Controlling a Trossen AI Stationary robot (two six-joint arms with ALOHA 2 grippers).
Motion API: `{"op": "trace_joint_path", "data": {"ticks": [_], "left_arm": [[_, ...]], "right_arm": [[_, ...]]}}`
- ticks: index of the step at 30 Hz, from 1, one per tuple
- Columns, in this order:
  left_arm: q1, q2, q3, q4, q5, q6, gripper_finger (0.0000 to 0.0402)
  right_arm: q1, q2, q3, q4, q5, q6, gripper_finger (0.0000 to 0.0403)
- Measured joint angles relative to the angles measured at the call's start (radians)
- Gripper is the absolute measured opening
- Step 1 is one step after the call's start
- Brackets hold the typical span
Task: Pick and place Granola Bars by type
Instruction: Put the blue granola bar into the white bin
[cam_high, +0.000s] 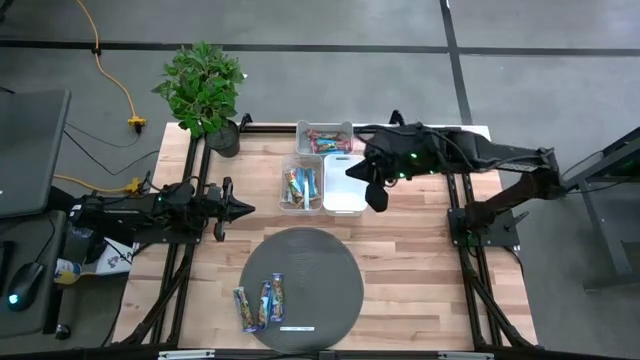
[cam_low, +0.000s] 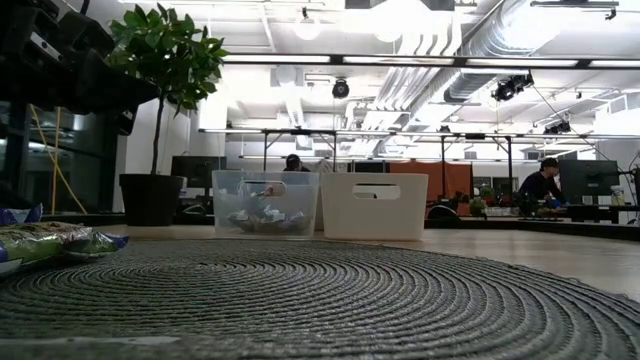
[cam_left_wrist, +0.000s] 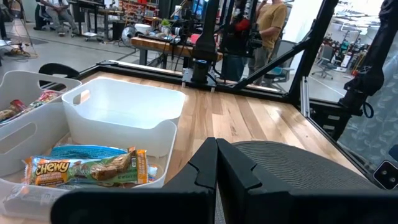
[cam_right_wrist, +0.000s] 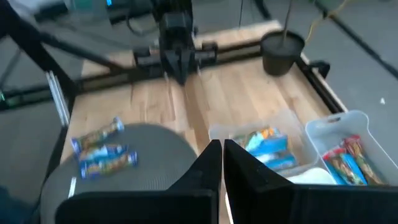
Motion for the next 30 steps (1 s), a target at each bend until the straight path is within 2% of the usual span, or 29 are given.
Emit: {"op": "trace_joint_path", "data": {"ticks": [2,9,14,20,30], "left_arm": [[0.0,0.0,0.0,0.0,0.0,0.0,0.0],[0.0,0.0,0.0,0.0,0.0,0.0,0.0],[0.0,0.0,0.0,0.0,0.0,0.0,0.0],[0.0,0.0,0.0,0.0,0.0,0.0,0.0],[0.0,0.0,0.0,0.0,0.0,0.0,0.0]], "right_arm": [[0.005,-0.077,-0.133,0.155,0.006,0.028,0.0],[0.007,-0.414,-0.742,0.753,0.041,0.183,0.0],[0.007,-0.6,-1.038,1.052,0.057,0.226,0.0],[0.007,-0.78,-1.272,1.257,0.067,0.219,0.0],[0.007,-0.993,-1.49,1.39,0.06,0.186,0.0]]}}
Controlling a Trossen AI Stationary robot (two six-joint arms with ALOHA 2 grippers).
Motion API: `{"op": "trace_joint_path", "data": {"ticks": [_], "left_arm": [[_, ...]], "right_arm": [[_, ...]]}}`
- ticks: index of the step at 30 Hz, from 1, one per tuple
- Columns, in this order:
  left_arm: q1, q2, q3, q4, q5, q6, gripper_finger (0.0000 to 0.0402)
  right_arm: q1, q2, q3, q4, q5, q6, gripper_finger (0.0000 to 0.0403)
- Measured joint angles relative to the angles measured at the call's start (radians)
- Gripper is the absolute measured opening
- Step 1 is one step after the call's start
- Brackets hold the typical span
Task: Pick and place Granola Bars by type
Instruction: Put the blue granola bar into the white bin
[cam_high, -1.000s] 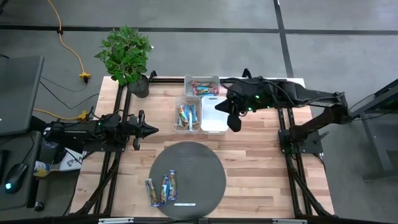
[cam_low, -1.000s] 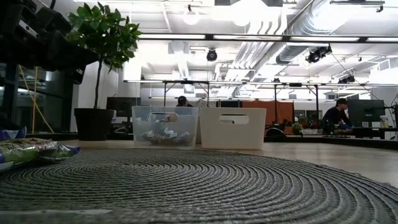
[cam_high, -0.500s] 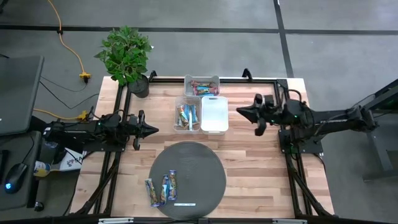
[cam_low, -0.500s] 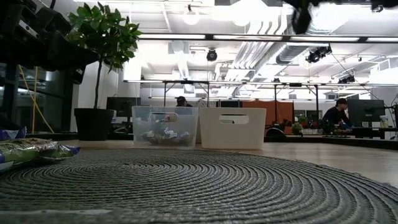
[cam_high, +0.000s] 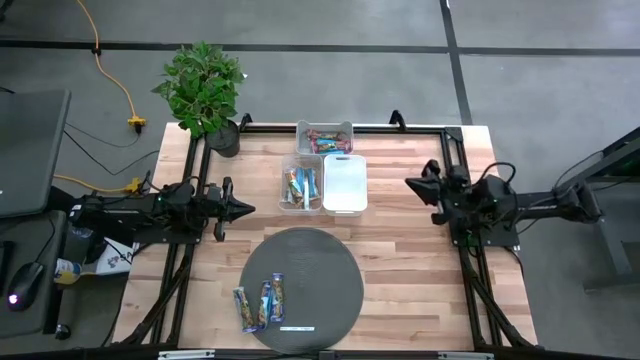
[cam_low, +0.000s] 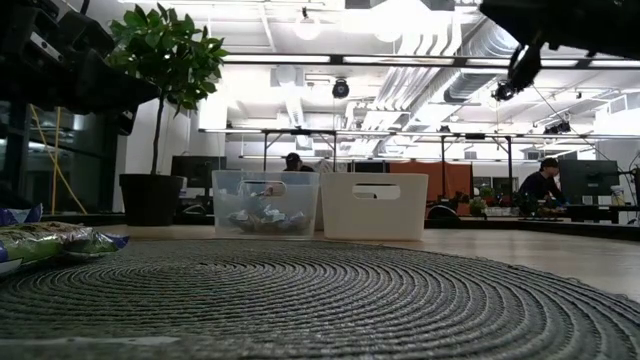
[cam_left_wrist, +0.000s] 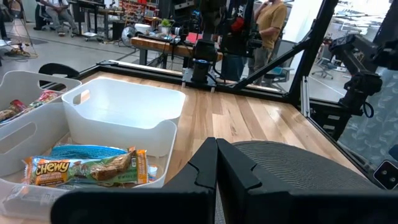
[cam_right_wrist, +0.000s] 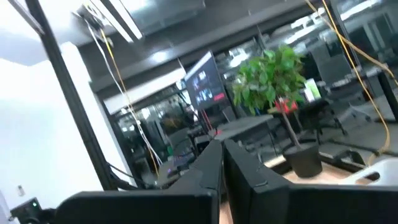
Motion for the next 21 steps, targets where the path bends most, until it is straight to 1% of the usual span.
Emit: {"op": "trace_joint_path", "data": {"ticks": [4,7,11,17,21], "left_arm": [[0.0,0.0,0.0,0.0,0.0,0.0,0.0],[0.0,0.0,0.0,0.0,0.0,0.0,0.0],[0.0,0.0,0.0,0.0,0.0,0.0,0.0],[0.0,0.0,0.0,0.0,0.0,0.0,0.0],[0.0,0.0,0.0,0.0,0.0,0.0,0.0]], "right_arm": [[0.0,-0.073,-0.084,0.088,0.002,-0.016,0.0],[0.0,-0.116,-0.125,0.119,0.004,-0.023,0.0],[0.0,-0.146,-0.127,0.084,0.004,-0.044,0.0],[0.0,-0.154,-0.127,0.054,0.005,-0.134,0.0],[0.0,-0.153,-0.127,-0.012,-0.001,-0.128,0.0]]}}
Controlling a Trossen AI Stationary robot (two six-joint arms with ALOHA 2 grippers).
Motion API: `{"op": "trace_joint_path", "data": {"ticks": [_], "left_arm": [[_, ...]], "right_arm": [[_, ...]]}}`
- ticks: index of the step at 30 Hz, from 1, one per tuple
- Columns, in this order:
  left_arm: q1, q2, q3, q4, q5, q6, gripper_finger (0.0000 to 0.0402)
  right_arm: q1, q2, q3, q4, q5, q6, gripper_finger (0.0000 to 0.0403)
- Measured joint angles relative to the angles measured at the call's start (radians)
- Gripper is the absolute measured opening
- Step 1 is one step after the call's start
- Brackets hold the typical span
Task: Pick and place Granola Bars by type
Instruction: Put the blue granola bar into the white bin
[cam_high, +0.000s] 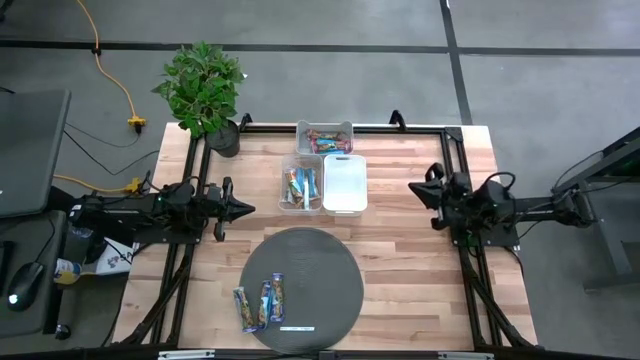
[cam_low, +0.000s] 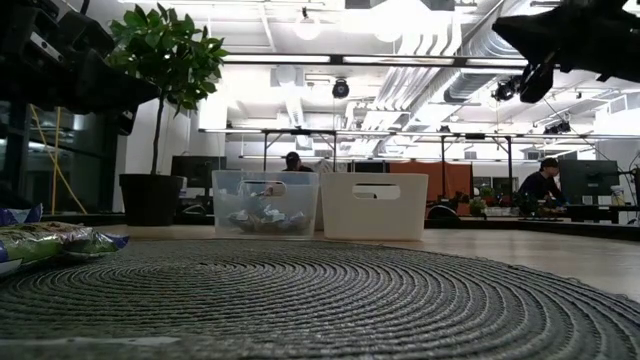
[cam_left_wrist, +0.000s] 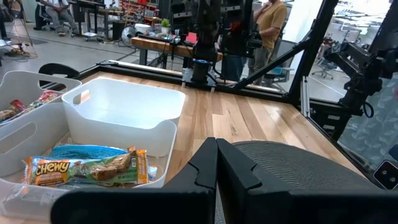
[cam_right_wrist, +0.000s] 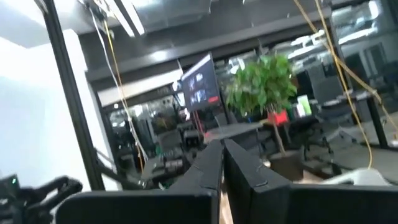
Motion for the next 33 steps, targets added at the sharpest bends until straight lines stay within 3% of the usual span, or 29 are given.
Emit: {"op": "trace_joint_path", "data": {"ticks": [10,21,33], "left_arm": [[0.0,0.0,0.0,0.0,0.0,0.0,0.0],[0.0,0.0,0.0,0.0,0.0,0.0,0.0],[0.0,0.0,0.0,0.001,0.0,0.0,0.0]], "right_arm": [[0.0,0.0,0.0,-0.271,0.02,0.064,0.0],[0.0,0.0,0.0,-0.561,-0.182,0.118,0.0],[0.0,0.002,-0.001,-0.59,-0.183,0.134,0.0]]}}
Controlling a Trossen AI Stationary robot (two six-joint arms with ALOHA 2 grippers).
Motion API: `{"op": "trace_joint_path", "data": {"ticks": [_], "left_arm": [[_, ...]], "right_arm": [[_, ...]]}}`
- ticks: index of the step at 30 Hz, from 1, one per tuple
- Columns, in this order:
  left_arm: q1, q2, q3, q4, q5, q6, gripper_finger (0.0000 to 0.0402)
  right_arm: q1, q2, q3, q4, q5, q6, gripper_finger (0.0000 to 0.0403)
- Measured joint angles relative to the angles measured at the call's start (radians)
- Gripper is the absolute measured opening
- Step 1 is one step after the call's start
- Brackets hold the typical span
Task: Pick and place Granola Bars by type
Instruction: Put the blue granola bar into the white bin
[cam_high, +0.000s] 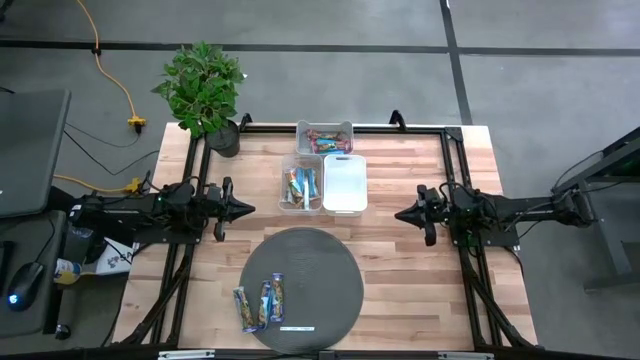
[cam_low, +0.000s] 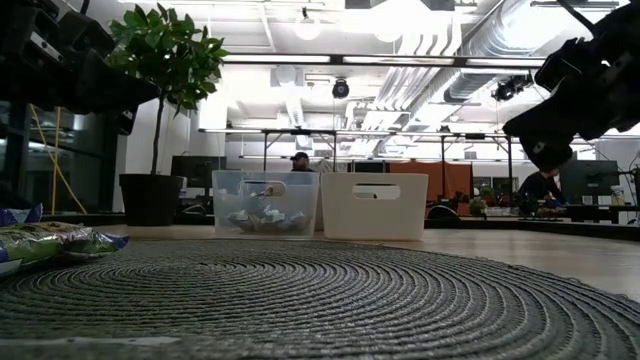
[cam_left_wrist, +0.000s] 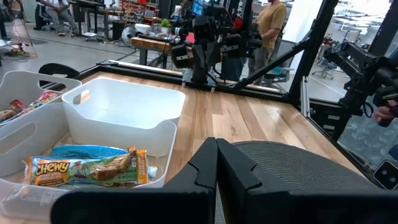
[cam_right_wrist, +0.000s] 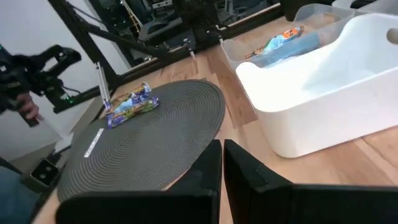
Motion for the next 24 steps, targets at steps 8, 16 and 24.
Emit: {"op": "trace_joint_path", "data": {"ticks": [8,16,24], "left_arm": [[0.0,0.0,0.058,0.002,-0.013,-0.001,0.0],[0.0,0.0,0.209,-0.007,-0.023,-0.369,0.0],[0.0,0.0,0.336,-0.081,0.133,-0.694,0.0]], "right_arm": [[0.0,0.0,0.0,-0.001,0.0,-0.114,0.0001],[0.0,0.0,0.0,-0.002,0.0,-0.116,0.0],[0.0,0.0,0.0,-0.003,0.0,-0.116,0.0]]}}
